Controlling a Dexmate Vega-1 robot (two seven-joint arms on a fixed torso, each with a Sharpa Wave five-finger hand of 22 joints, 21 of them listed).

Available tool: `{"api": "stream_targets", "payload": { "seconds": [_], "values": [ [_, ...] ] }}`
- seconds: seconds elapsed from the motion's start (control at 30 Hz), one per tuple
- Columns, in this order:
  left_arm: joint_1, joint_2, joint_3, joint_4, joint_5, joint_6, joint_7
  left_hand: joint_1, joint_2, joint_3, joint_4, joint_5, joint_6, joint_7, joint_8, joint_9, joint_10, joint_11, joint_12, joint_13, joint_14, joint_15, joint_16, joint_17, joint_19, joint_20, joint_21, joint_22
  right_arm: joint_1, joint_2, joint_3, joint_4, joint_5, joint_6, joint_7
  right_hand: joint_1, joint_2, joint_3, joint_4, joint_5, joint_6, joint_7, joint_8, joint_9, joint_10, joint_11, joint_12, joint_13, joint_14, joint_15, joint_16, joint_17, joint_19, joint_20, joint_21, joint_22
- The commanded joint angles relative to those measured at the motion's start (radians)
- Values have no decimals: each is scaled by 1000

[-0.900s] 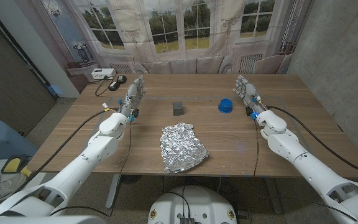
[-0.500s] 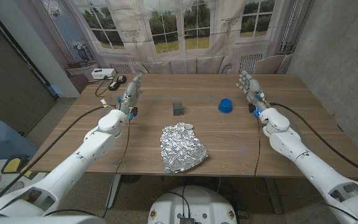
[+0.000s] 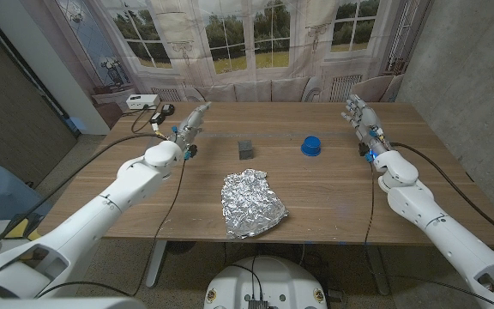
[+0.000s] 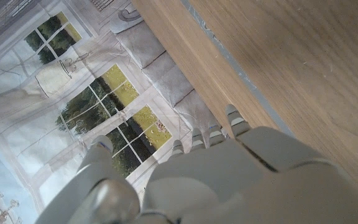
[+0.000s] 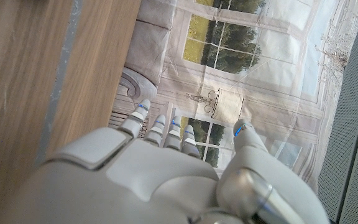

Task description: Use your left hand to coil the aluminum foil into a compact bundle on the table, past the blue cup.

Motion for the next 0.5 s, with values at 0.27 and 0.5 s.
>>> {"api": "stream_targets", "payload": {
  "seconds": [0.27, 0.5],
  "values": [
    [-88, 114, 82, -188, 90, 300, -69, 93, -4, 7, -51, 9, 68, 44, 31, 6, 113, -3, 31, -9, 153, -45, 33, 8, 117, 2, 39, 2, -111, -34, 65, -83, 17, 48, -37, -9, -1, -5, 6, 4, 15, 0, 7, 4, 9, 1, 4, -2, 13, 7, 8, -3, 8, 7, 7, 3],
    [-87, 171, 91, -264, 107, 363, -105, 156, 13, 25, -66, 5, 97, 48, 32, 7, 155, -6, 38, -11, 204, -58, 39, 8, 182, 3, 58, 1, -139, -36, 79, -106, 16, 65, -45, -15, 1, -8, 10, 5, 17, 0, 8, 4, 12, 1, 4, -3, 15, 7, 9, -5, 11, 6, 8, 3]
  ]
}}
